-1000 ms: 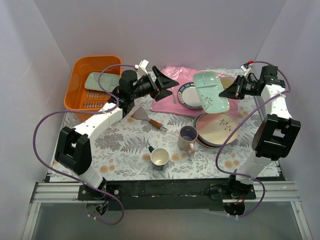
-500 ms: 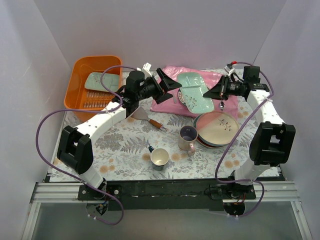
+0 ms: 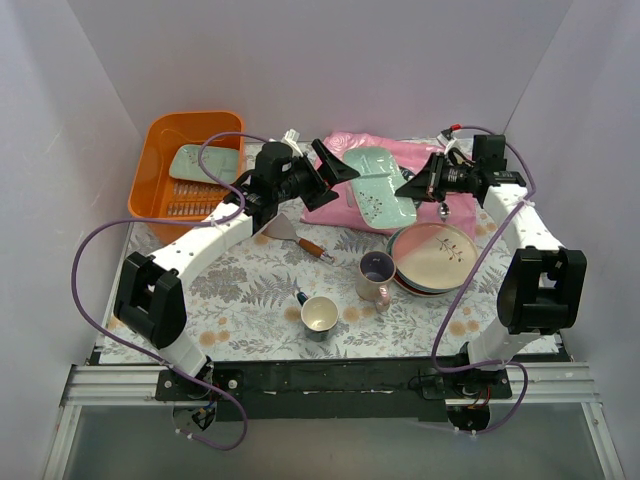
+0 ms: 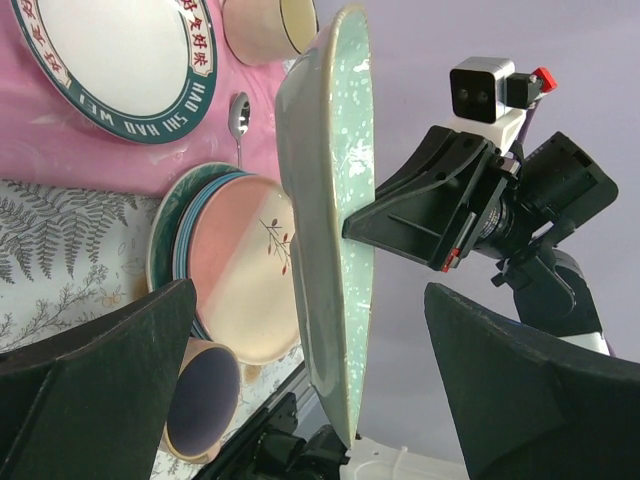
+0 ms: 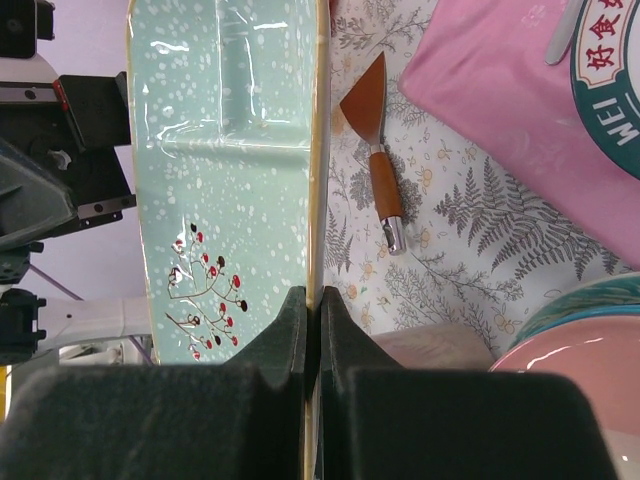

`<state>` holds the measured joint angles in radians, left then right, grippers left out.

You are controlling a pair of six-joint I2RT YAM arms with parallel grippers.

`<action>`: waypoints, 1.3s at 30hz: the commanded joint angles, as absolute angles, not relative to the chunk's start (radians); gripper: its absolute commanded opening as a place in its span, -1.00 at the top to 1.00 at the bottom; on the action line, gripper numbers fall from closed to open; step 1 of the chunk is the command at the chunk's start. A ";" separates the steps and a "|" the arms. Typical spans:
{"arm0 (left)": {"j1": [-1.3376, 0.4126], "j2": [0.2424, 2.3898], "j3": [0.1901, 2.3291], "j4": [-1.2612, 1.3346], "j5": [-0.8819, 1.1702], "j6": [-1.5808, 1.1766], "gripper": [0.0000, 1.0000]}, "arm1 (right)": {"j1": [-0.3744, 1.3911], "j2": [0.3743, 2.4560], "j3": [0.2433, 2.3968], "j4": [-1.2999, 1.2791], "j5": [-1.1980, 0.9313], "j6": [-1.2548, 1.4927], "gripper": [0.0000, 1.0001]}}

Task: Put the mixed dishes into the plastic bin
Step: Pick up the plate at the center of the board.

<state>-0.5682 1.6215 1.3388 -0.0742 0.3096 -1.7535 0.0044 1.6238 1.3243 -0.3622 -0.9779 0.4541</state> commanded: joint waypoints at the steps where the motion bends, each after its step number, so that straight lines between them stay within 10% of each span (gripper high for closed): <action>1: -0.577 1.568 1.387 -0.103 0.287 -1.721 -0.96 | 0.037 1.552 1.336 -0.258 -1.042 0.505 0.97; 39: -0.604 1.632 1.479 -0.279 0.244 -1.594 -0.79 | 0.097 1.560 1.344 -0.213 -0.997 0.502 0.97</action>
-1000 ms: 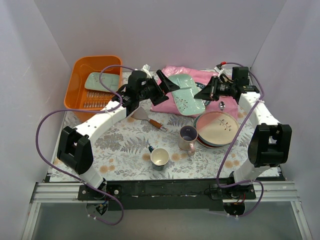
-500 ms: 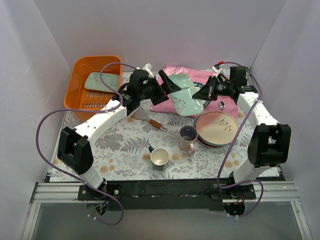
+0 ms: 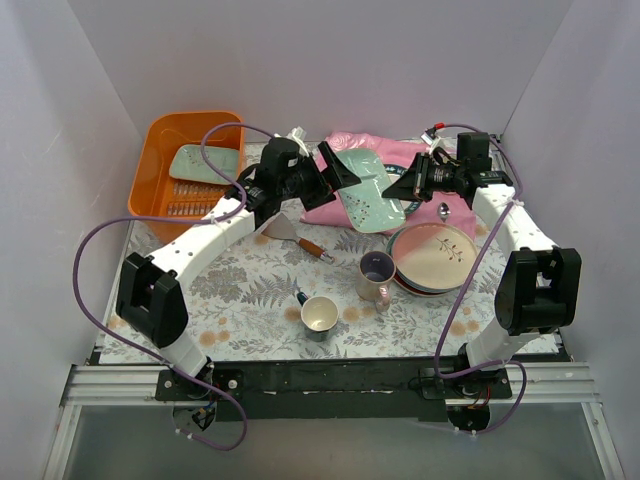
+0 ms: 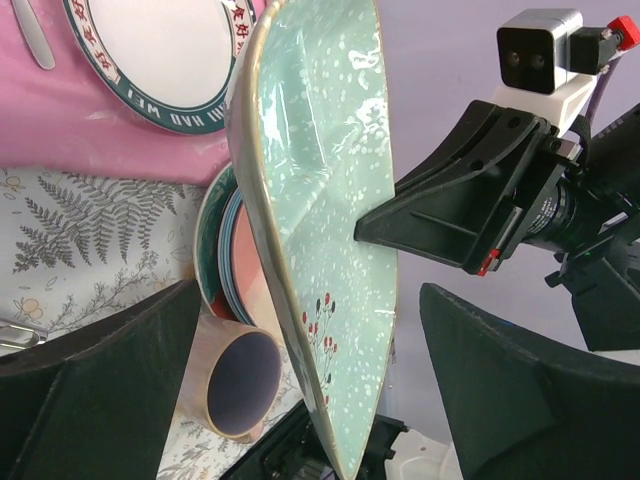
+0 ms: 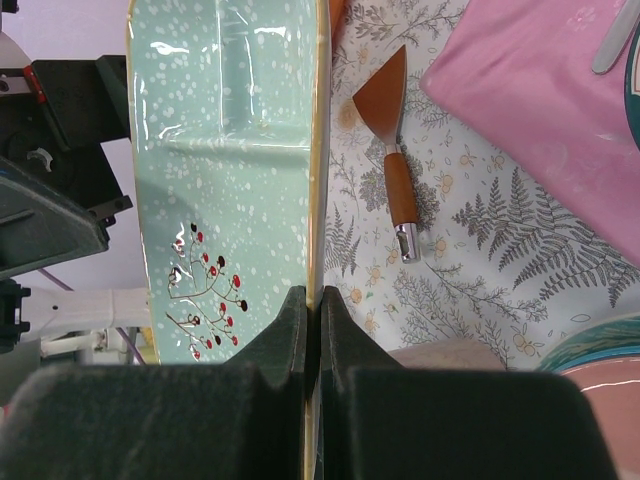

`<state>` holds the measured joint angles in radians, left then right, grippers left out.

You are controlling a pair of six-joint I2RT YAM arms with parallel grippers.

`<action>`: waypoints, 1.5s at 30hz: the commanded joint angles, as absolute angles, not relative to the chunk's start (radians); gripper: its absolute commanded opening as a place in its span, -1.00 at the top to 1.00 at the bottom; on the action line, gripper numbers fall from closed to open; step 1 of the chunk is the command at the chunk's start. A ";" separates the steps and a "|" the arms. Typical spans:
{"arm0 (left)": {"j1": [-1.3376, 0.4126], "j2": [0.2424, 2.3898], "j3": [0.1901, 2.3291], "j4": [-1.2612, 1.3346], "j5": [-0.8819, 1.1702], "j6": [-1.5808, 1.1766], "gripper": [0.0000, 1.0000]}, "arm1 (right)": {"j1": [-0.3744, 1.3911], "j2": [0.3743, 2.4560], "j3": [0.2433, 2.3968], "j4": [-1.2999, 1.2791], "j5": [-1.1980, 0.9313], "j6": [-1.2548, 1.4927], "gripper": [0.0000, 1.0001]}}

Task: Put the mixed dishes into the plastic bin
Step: Pick up the plate at the center of the board.

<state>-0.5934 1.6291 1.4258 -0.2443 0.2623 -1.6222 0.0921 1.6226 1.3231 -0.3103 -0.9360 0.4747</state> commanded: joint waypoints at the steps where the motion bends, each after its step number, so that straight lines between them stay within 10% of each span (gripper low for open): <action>1: -0.604 1.638 1.485 -0.288 0.244 -1.589 -0.70 | 0.097 1.559 1.344 -0.213 -0.996 0.502 0.97; 9: -0.611 1.686 1.552 -0.365 0.253 -1.563 -0.01 | 0.097 1.562 1.347 -0.213 -0.985 0.495 0.97; 14: -0.611 1.698 1.554 -0.368 0.290 -1.559 1.00 | 0.097 1.557 1.341 -0.216 -0.980 0.485 0.97; 22: -0.611 1.651 1.548 -0.373 0.229 -1.562 1.00 | 0.097 1.523 1.313 -0.184 -1.017 0.437 0.94; 34: -0.523 1.430 1.350 -0.172 0.201 -1.635 1.00 | 0.095 1.474 1.309 -0.147 -1.126 0.330 -0.41; 45: -0.367 1.273 1.232 -0.110 0.170 -1.655 1.00 | 0.071 1.434 1.301 -0.136 -1.204 0.242 -0.64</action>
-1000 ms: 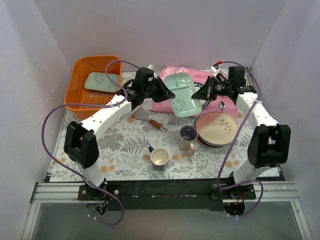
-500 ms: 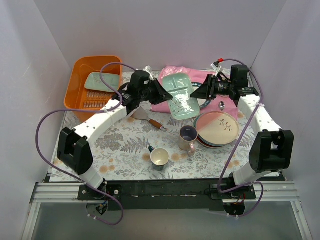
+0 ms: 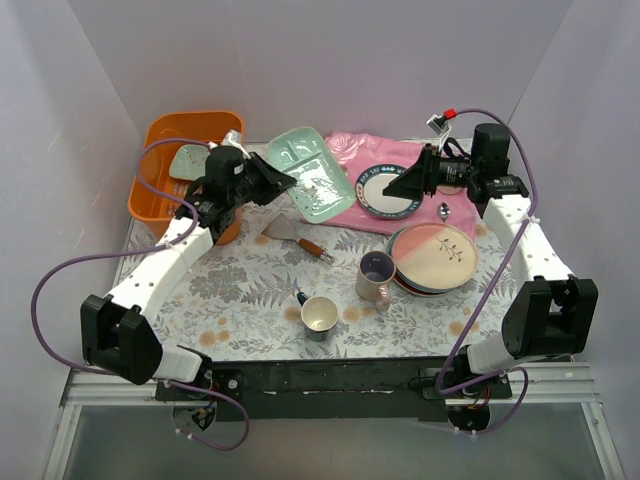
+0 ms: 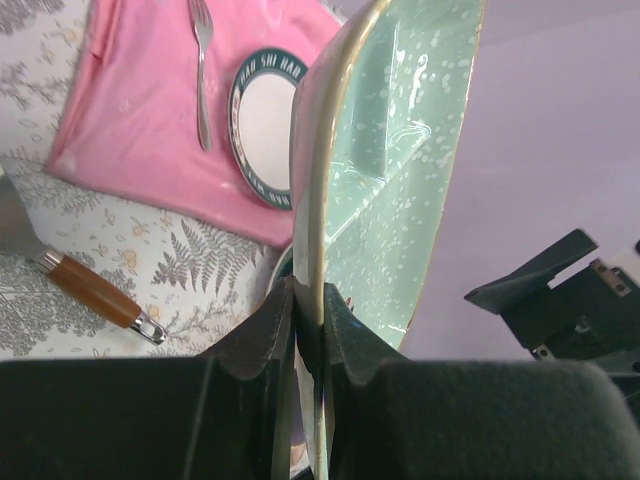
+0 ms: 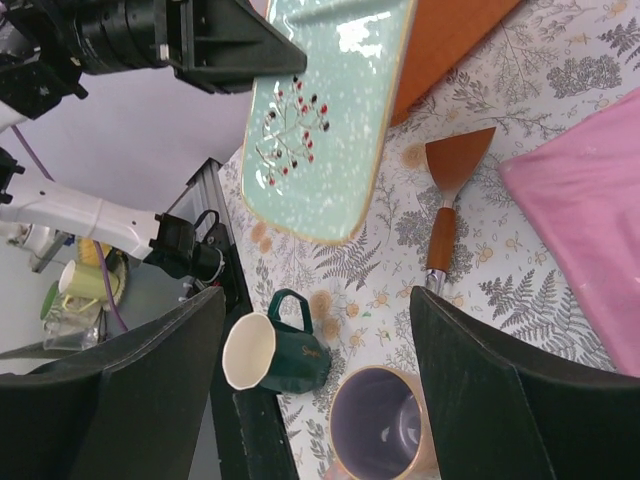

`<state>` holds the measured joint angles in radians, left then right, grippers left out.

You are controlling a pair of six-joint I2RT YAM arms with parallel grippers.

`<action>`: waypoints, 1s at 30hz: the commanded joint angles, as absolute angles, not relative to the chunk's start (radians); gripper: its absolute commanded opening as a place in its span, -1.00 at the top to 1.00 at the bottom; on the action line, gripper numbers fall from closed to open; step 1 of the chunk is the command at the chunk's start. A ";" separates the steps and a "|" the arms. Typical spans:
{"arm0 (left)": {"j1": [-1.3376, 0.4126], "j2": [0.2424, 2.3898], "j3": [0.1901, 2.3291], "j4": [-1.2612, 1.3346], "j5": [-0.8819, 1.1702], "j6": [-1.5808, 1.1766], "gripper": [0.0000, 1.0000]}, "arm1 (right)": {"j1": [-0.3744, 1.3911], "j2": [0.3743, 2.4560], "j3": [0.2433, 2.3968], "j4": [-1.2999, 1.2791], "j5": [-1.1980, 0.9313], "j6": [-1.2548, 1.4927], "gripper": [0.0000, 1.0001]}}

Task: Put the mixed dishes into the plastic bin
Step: Pick up the plate at the center of the board, then place the plate in the plastic bin.

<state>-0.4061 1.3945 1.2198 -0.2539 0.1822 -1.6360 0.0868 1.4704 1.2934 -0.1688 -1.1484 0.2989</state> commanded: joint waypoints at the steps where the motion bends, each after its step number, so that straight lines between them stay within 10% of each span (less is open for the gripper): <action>1: -0.358 1.267 1.229 -0.110 0.164 -1.652 1.00 | 0.068 1.433 1.299 -0.141 -1.204 0.229 -0.64; 30: -0.083 1.348 1.298 -0.034 0.187 -1.689 1.00 | 0.009 1.402 1.267 -0.179 -1.206 0.146 -0.64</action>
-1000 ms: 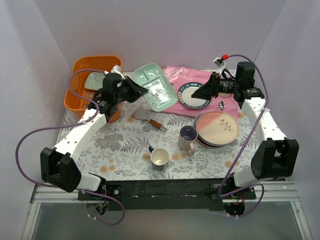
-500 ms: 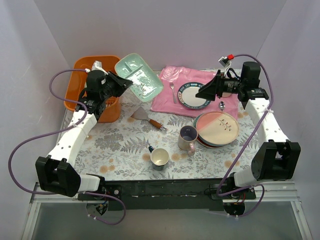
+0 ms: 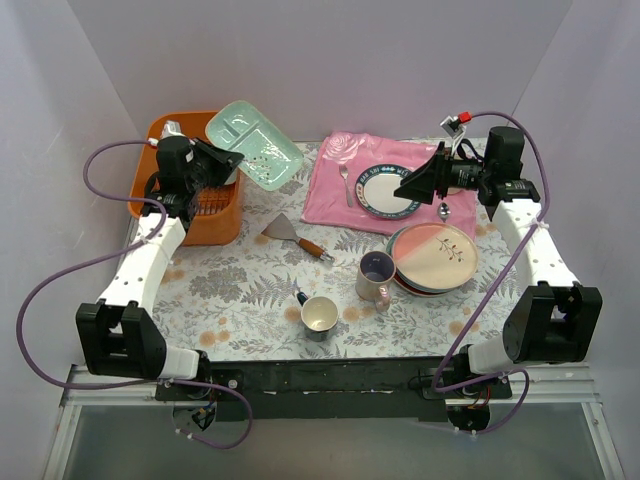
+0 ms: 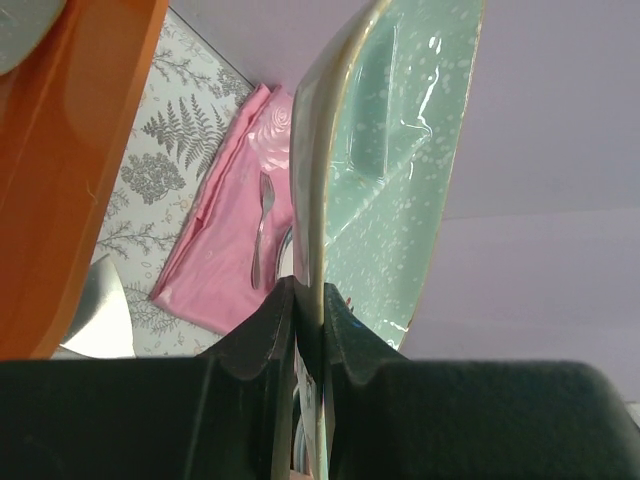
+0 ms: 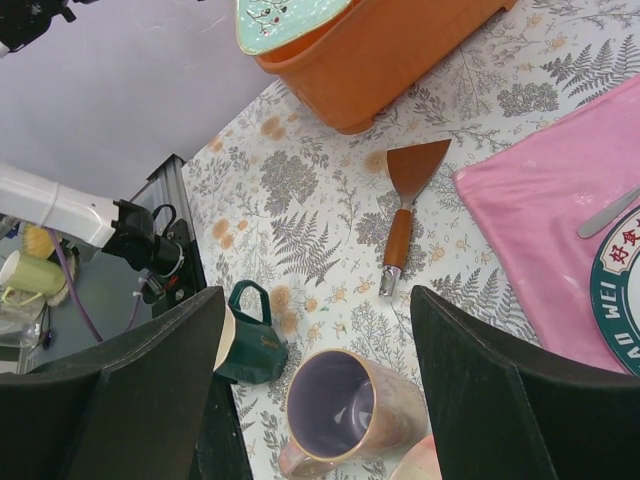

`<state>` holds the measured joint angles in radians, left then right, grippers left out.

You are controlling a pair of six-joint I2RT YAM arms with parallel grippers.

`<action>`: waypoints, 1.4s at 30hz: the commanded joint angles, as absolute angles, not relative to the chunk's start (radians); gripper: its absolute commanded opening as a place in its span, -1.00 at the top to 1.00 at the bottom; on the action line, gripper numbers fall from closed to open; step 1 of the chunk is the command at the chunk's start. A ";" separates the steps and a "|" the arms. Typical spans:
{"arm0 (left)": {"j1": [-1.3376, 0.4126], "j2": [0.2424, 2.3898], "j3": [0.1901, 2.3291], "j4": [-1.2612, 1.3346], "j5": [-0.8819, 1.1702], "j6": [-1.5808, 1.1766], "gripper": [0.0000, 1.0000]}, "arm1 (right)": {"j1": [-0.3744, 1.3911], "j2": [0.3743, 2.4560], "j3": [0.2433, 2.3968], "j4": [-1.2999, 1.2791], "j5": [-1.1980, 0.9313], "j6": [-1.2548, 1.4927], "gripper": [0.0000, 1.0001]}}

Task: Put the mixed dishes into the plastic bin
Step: Place the plate in the plastic bin.

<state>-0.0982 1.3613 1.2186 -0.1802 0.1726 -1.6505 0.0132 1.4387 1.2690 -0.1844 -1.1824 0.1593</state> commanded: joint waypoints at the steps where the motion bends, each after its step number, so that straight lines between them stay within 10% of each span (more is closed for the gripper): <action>1: -0.078 1.353 1.301 -0.035 0.181 -1.693 1.00 | 0.009 1.401 1.266 -0.178 -1.206 0.146 -0.65; 42: 0.055 1.631 1.522 0.008 0.052 -1.838 1.00 | -0.054 1.373 1.221 -0.120 -1.220 0.186 -0.66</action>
<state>0.0376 1.6531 1.4322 -0.1181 0.0628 -1.7973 -0.0467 1.4059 1.2282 -0.1692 -1.1908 0.1768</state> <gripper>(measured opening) 0.091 0.828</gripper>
